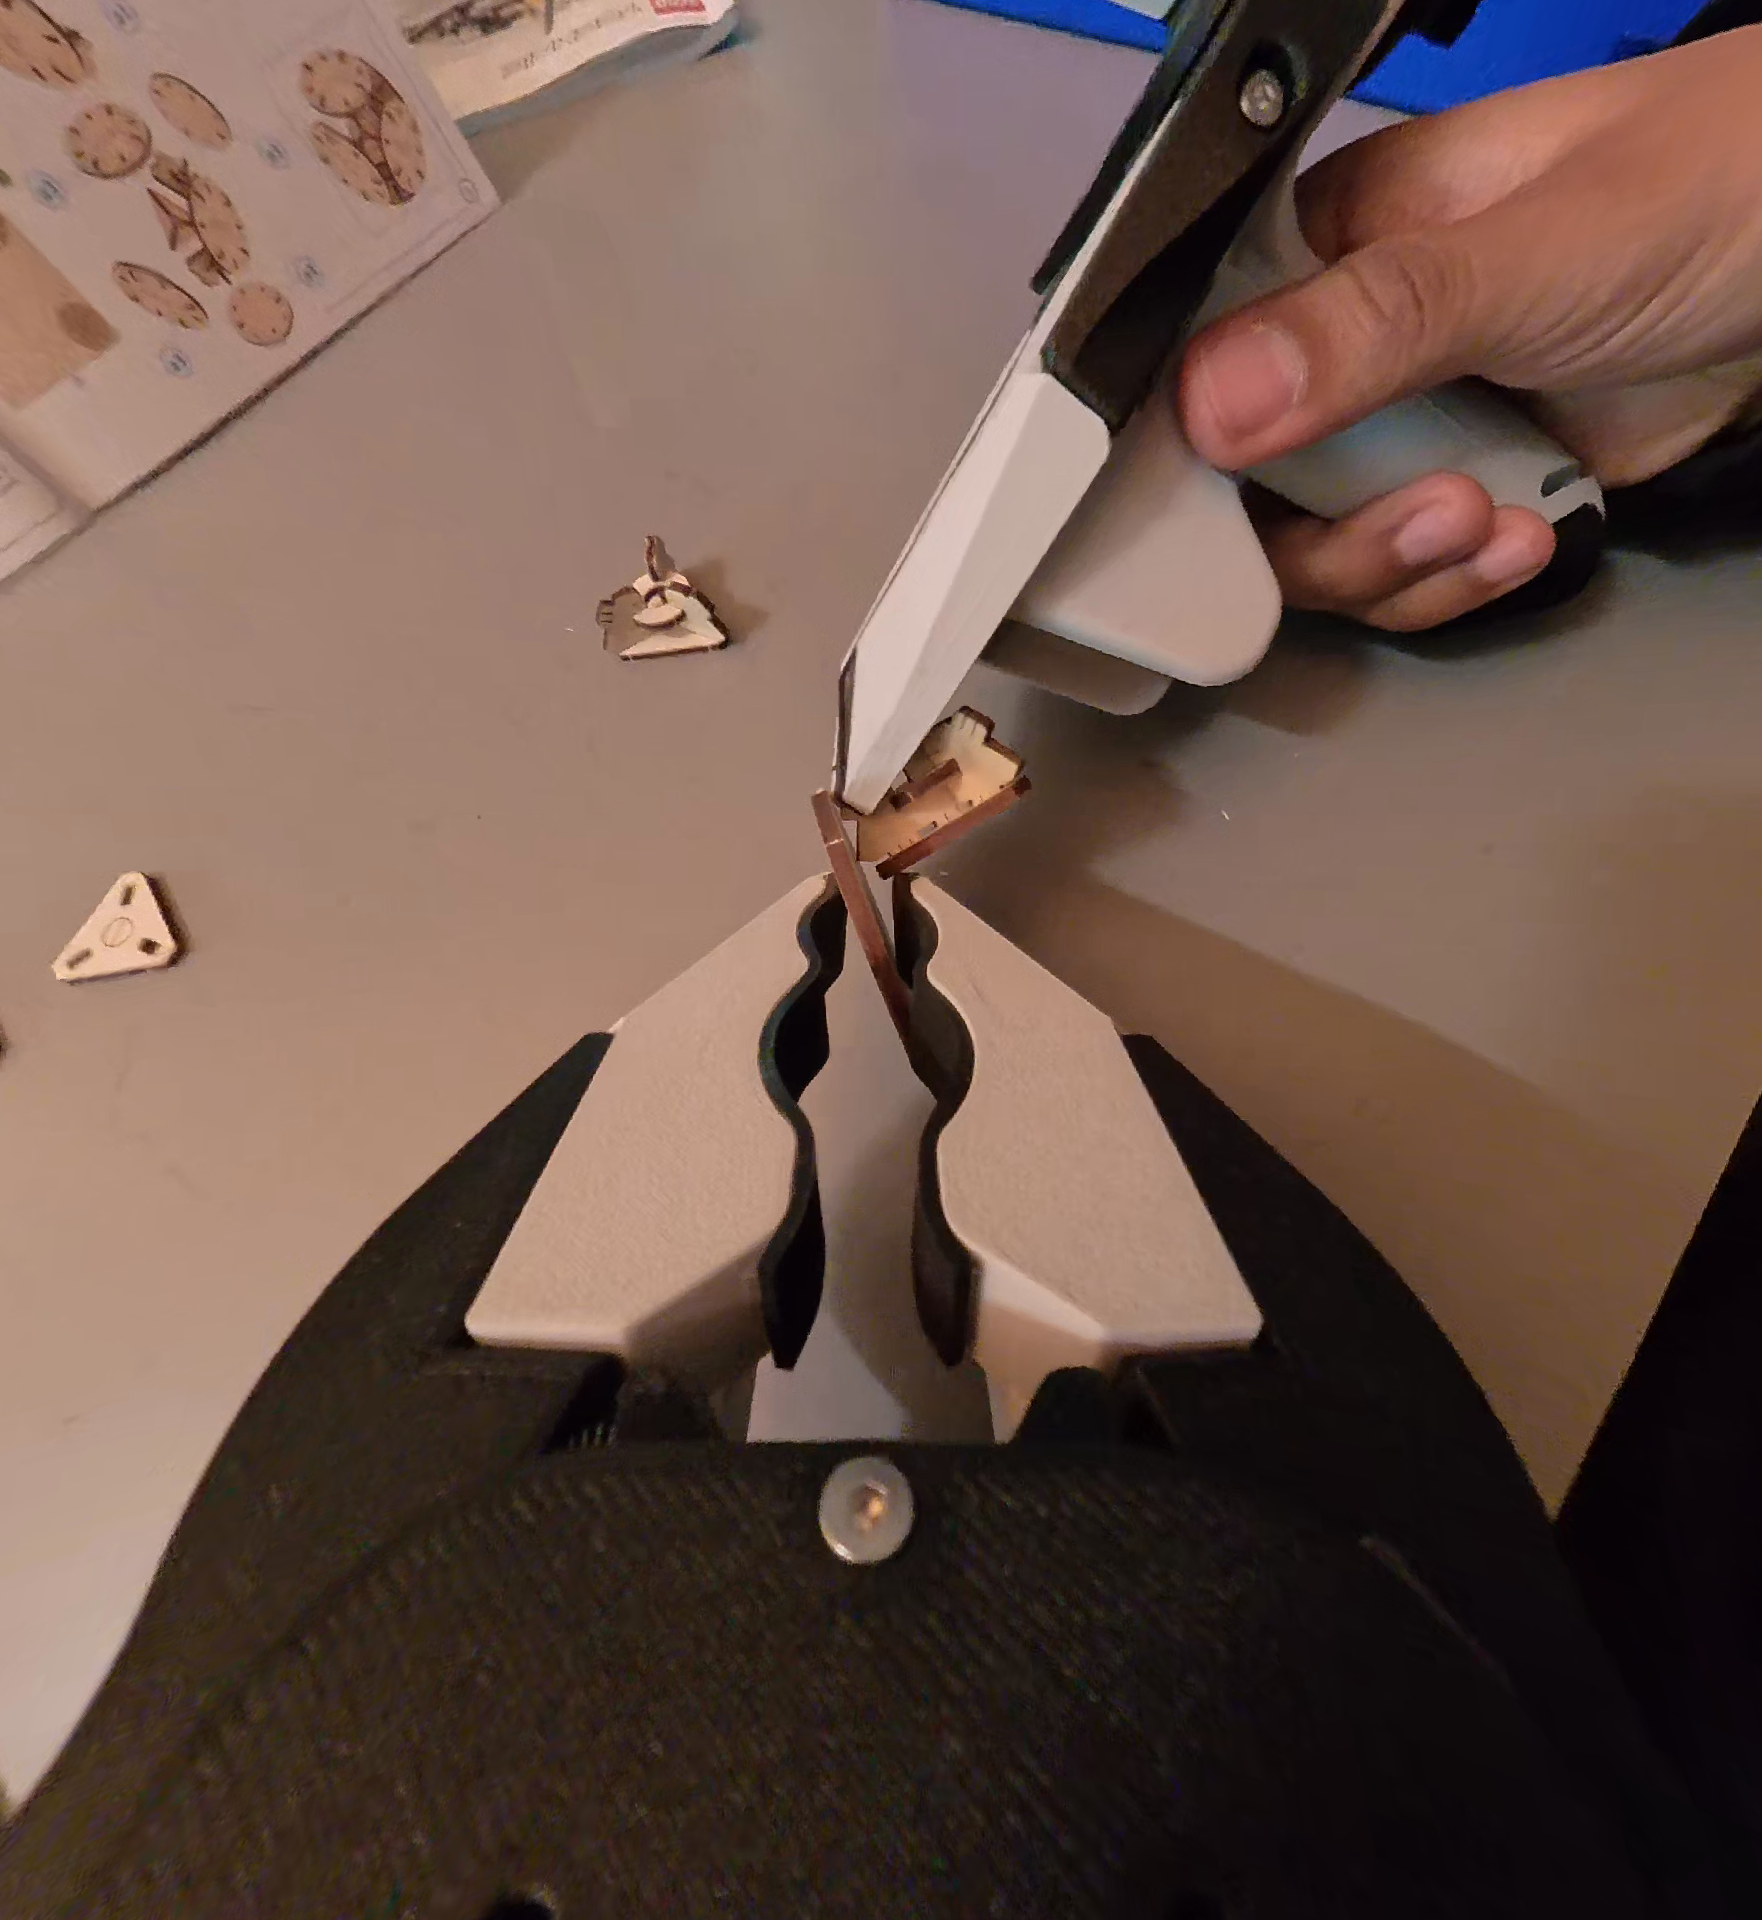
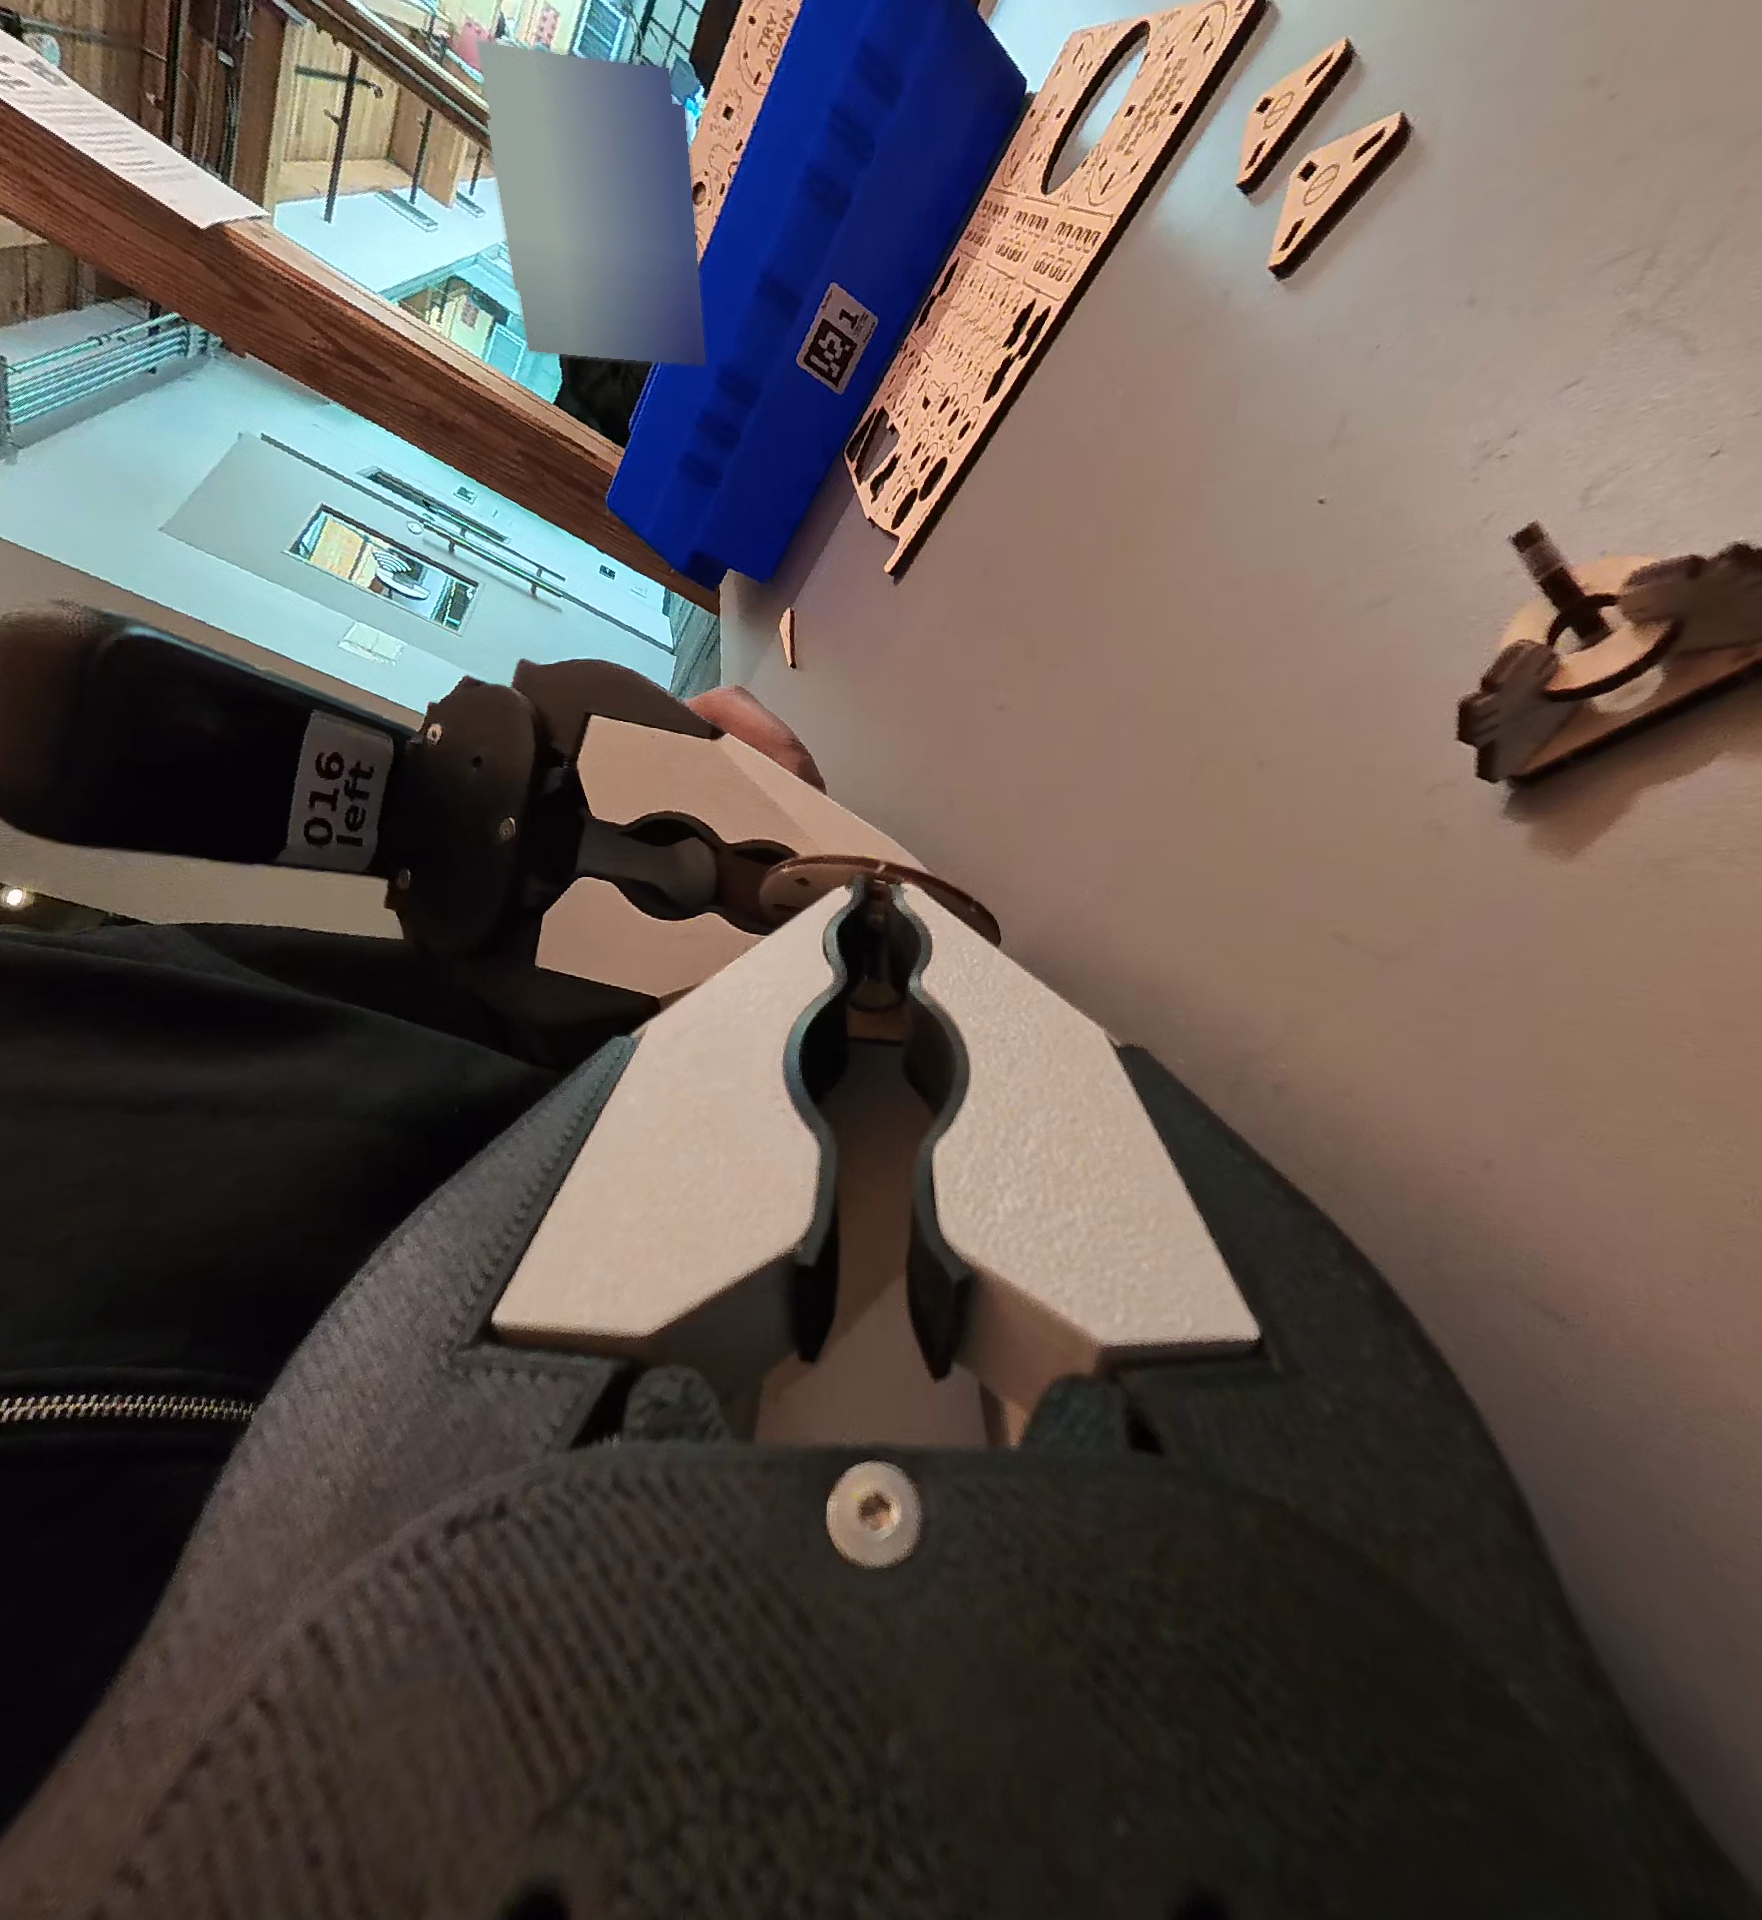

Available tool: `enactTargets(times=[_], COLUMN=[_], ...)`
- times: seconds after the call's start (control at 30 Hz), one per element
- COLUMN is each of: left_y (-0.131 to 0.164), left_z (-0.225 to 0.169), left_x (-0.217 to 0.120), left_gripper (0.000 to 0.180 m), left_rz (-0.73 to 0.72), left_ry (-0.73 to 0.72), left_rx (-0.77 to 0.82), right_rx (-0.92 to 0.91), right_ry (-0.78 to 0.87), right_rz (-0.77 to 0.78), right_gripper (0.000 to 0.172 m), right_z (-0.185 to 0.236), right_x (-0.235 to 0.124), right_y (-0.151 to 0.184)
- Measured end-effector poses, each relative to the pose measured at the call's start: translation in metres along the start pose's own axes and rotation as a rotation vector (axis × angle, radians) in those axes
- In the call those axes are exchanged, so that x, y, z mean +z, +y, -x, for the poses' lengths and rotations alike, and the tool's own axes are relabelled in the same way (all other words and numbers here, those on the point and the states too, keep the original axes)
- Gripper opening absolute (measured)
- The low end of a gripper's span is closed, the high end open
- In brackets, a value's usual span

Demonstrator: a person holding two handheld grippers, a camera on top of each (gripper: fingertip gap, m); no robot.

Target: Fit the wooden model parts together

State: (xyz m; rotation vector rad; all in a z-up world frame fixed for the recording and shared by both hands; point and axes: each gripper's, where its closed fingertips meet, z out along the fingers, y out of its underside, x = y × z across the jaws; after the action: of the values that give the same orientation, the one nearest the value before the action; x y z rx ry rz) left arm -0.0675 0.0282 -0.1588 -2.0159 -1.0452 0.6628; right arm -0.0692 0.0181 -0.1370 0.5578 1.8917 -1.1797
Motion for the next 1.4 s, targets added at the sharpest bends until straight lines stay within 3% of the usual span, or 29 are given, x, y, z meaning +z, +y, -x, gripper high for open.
enactTargets(times=[0.23, 0.4, 0.77, 0.87, 1.0, 1.07, 1.13, 1.27, 1.4], left_y=[0.008, 0.025, 0.049, 0.032, -0.003, -0.013, -0.020, -0.030, -0.034], left_z=[-0.001, 0.008, 0.037, 0.033, -0.002, -0.013, -0.015, -0.018, -0.020], left_x=[-0.004, -0.010, -0.029, -0.035, -0.042, -0.044, -0.045, -0.049, -0.050], left_gripper=[0.010, 0.035, 0.046, 0.045, 0.046, 0.049, 0.044, 0.016, 0.011], left_rz=[0.020, 0.066, 0.185, 0.088, -0.095, -0.149, -0.193, -0.254, -0.283], left_ry=[0.213, 0.234, -0.038, -0.016, 0.199, 0.226, 0.181, 0.068, -0.020], left_rx=[-0.385, -0.509, -0.289, -0.264, -0.245, -0.199, -0.111, 0.059, 0.180], right_rx=[0.008, -0.021, -0.052, -0.076, -0.107, -0.084, -0.049, 0.024, 0.080], right_ry=[-0.031, -0.033, -0.062, -0.059, -0.119, -0.176, -0.214, -0.292, -0.340], right_rz=[0.002, -0.014, -0.027, -0.020, 0.022, 0.030, 0.032, 0.028, 0.026], right_gripper=[0.000, 0.000, 0.000, 0.000, 0.000, 0.000, 0.000, 0.000, 0.000], right_z=[0.004, 0.007, 0.012, 0.013, 0.026, 0.034, 0.037, 0.044, 0.047], right_x=[-0.006, -0.010, -0.010, -0.009, -0.004, -0.002, -0.003, -0.004, -0.003], right_y=[-0.002, -0.006, -0.008, -0.008, 0.000, 0.003, 0.003, 0.003, 0.003])
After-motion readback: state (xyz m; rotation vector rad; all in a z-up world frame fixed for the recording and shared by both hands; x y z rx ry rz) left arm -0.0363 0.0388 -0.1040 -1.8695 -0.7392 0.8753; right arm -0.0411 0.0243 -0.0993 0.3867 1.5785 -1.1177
